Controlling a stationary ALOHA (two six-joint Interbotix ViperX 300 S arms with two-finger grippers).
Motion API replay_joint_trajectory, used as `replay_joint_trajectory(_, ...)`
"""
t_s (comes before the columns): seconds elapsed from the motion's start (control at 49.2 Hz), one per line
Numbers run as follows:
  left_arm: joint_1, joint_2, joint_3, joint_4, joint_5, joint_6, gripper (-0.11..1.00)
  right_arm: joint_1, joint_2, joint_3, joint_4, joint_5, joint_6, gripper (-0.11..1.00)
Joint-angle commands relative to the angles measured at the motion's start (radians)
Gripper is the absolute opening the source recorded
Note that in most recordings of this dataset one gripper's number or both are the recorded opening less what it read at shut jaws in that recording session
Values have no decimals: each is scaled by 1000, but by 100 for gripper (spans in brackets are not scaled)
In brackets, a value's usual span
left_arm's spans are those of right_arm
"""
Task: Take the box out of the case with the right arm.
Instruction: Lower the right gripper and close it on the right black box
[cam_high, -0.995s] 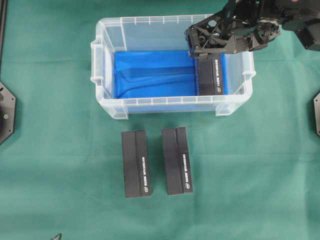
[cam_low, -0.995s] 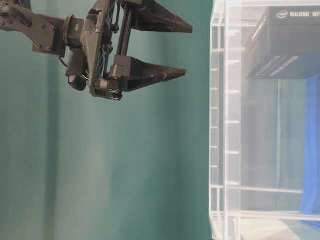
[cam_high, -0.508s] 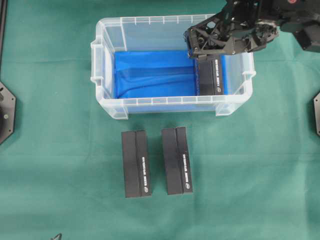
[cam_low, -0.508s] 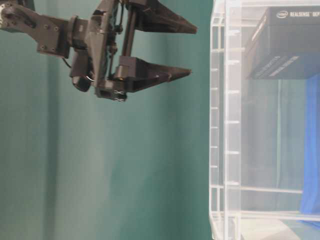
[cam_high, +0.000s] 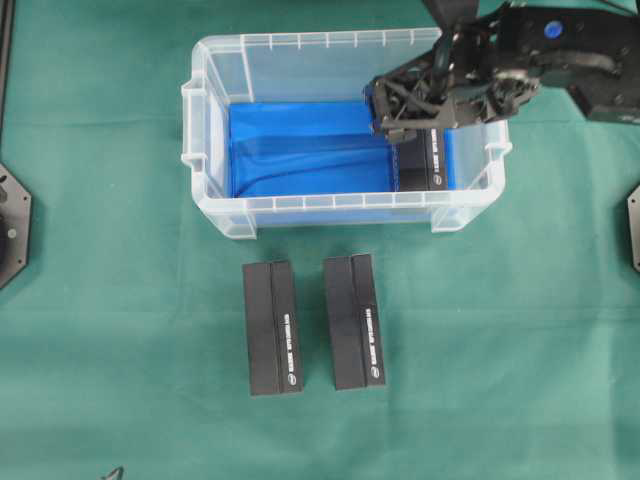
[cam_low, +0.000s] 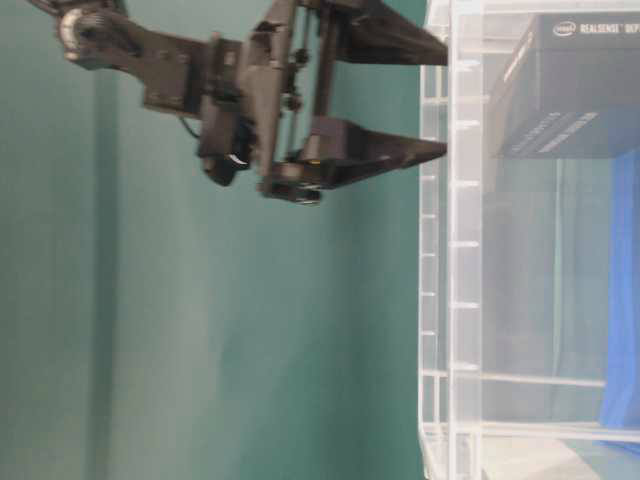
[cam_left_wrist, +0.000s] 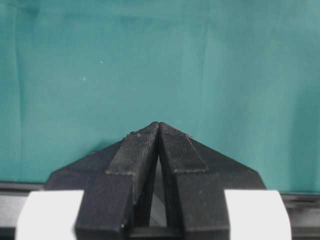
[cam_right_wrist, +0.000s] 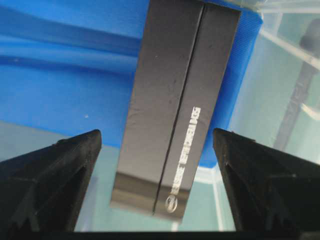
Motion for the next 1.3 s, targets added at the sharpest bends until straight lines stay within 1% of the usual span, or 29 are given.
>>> replay_joint_trajectory(0.0,3,3,-11,2,-5,-2,0,-8,-2,12,-3,-29,2,91)
replay_joint_trajectory(0.162,3,3,-11,3,-5,-2,0,-17,28,48,-3,-77,3,91)
replay_joint_trajectory(0.305,3,3,-11,3,-5,-2,0,-20,58,51,-3,-94,3,91)
replay_joint_trajectory(0.487,3,3,-11,2,-5,-2,0,-20,95,52,2,-95,5,91)
replay_joint_trajectory(0.731,3,2,-11,3,-3,0,0,-20,100,49,5,-95,29,91)
replay_joint_trajectory(0.955,3,2,-9,3,-3,3,0,-20,100,44,23,-91,43,89)
replay_joint_trajectory(1.036,3,0,-9,3,-3,2,0,-20,100,40,26,-87,54,83)
replay_joint_trajectory(1.117,3,-2,-9,3,-2,2,0,-20,100,32,26,-80,71,66)
replay_joint_trajectory(1.137,3,-2,-8,3,0,2,0,-20,100,29,26,-77,77,64)
replay_joint_trajectory(1.279,3,-5,-6,3,5,-3,0,-20,98,12,21,-72,80,65)
